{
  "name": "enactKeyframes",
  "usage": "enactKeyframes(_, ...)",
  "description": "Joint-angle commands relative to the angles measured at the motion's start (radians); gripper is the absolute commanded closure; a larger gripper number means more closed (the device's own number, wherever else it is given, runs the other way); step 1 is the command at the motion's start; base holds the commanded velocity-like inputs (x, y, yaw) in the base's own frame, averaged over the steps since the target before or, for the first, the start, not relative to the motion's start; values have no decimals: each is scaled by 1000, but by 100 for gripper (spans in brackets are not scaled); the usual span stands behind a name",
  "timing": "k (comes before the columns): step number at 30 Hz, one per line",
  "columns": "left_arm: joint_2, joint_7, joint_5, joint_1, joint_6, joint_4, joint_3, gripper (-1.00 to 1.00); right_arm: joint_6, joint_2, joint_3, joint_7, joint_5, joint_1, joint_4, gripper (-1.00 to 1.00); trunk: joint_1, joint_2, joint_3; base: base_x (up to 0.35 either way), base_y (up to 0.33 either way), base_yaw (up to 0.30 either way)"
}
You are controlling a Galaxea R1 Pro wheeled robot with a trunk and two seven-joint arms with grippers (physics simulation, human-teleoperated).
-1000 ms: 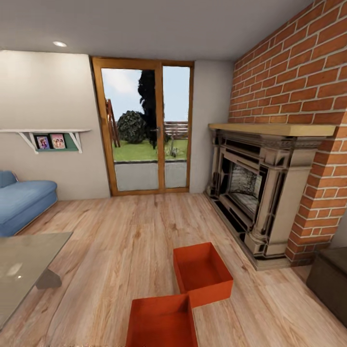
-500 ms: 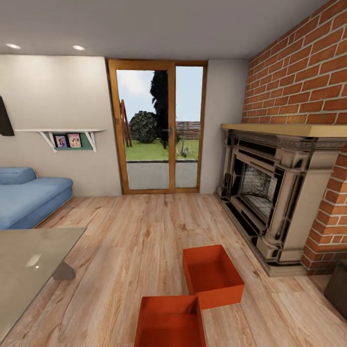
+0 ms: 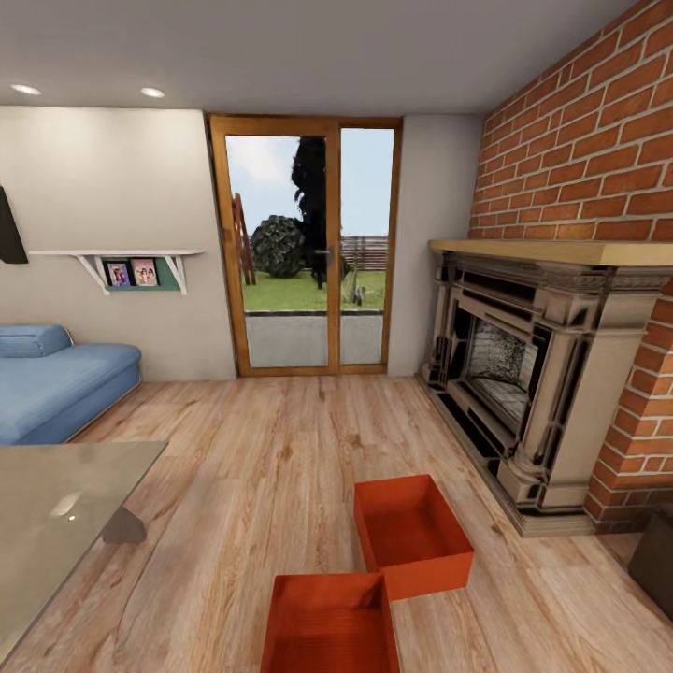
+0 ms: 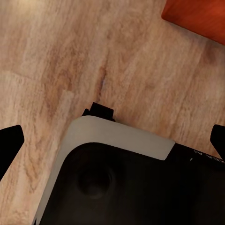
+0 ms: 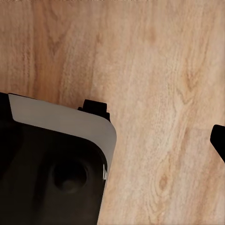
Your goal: Move the two storage containers from the living room to the garage. In the garage, place one container on the floor and stack the other container on top of it (either order is fine).
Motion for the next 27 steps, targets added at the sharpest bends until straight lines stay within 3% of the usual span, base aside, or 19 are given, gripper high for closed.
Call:
enactKeyframes(1,0,1,11,0,1,-1,-2,-100,-6,0,9,1,-10,-1,3,-100,0,-1,-1,0,0,0)
enactKeyframes(12,-1,2,11,0,0,-1,-1,-100,-8,0,9,1,-9,-1,3,-100,0,-1,-1,0,111,0)
enactKeyframes(27,-1,3,11,0,-1,-2,0,-100,-7,0,9,1,-7,-1,3,-100,0,-1,-1,-13,-10,0)
